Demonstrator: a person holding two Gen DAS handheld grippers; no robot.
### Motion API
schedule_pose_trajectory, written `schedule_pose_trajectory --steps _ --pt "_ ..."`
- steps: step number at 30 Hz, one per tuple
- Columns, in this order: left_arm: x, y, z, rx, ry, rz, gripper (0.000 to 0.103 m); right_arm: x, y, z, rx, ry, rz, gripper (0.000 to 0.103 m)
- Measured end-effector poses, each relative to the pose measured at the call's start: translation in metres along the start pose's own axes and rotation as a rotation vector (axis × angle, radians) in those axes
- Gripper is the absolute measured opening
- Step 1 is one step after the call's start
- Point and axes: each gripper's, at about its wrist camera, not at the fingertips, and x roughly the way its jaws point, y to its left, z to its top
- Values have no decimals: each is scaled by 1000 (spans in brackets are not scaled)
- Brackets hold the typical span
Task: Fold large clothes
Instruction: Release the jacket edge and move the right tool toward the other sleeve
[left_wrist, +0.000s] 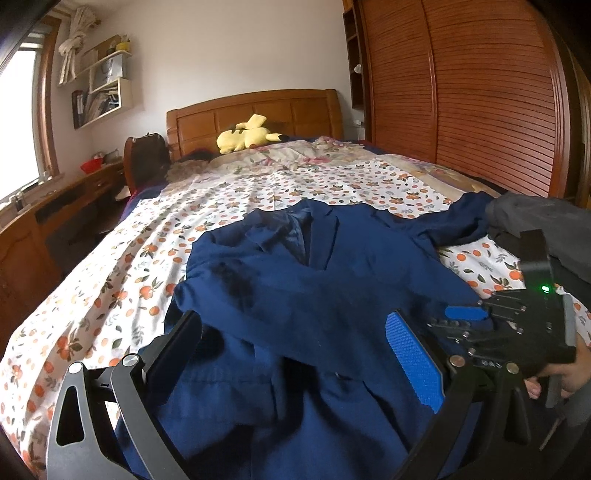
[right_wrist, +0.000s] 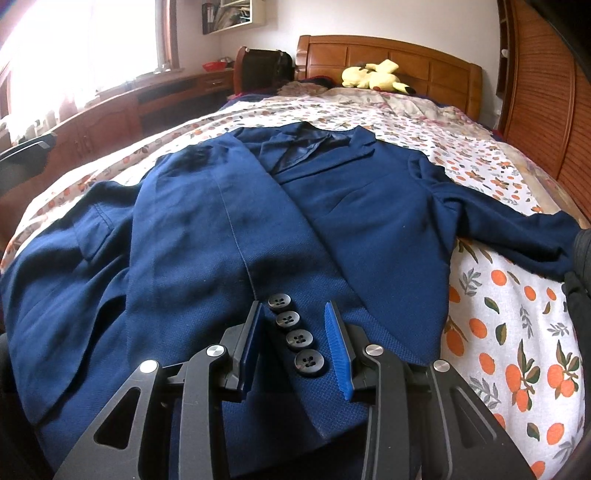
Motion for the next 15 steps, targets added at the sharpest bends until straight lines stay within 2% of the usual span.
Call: schedule_pose_trajectory --steps 15 --pt "83 7 6 -10 -13 -64 100 0 2 1 -3 -1 -6 33"
